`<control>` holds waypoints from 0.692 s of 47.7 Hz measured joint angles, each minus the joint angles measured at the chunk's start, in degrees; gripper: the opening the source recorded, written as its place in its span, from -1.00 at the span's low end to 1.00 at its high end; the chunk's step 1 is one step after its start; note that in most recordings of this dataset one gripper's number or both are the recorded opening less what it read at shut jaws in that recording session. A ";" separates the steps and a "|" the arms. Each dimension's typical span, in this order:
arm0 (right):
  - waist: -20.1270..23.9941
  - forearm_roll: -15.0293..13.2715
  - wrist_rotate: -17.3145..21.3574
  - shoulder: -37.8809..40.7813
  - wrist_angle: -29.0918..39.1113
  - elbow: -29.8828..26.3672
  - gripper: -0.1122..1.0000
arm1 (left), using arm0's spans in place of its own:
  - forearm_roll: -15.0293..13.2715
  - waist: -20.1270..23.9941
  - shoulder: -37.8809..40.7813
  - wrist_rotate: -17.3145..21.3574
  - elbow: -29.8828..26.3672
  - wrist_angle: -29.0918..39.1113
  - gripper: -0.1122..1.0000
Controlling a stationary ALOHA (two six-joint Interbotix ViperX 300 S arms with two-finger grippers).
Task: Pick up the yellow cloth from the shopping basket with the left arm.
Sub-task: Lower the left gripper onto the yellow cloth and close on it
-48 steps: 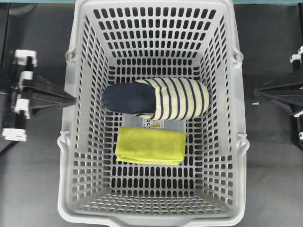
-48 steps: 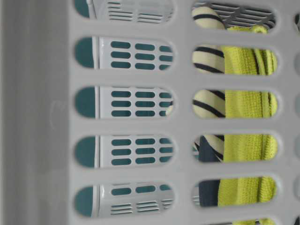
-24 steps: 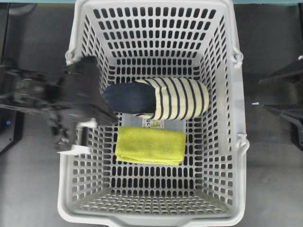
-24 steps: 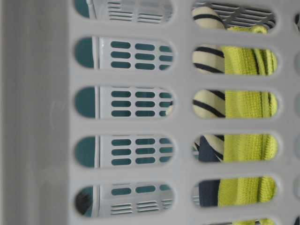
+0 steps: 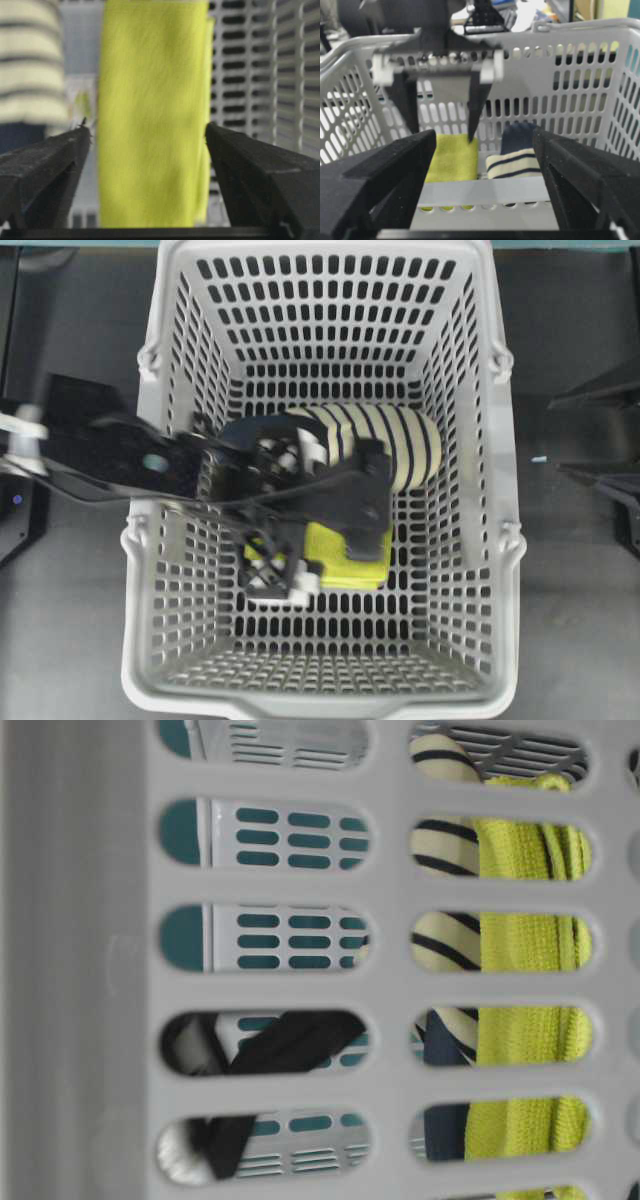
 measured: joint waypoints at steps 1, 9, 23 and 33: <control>0.00 0.00 0.00 0.00 0.00 0.00 0.54 | 0.09 -0.09 0.88 -0.09 -0.35 0.00 0.78; 0.00 0.00 0.00 -0.53 0.00 0.00 0.54 | 0.09 -0.18 5.54 -0.09 -0.62 0.09 0.76; 0.00 0.00 0.00 -1.14 0.00 0.26 0.53 | 0.09 -0.26 7.38 0.18 0.62 0.00 0.65; -0.09 0.00 0.00 -1.14 -0.09 0.44 0.53 | 0.09 -0.26 7.21 0.88 1.23 0.09 -0.14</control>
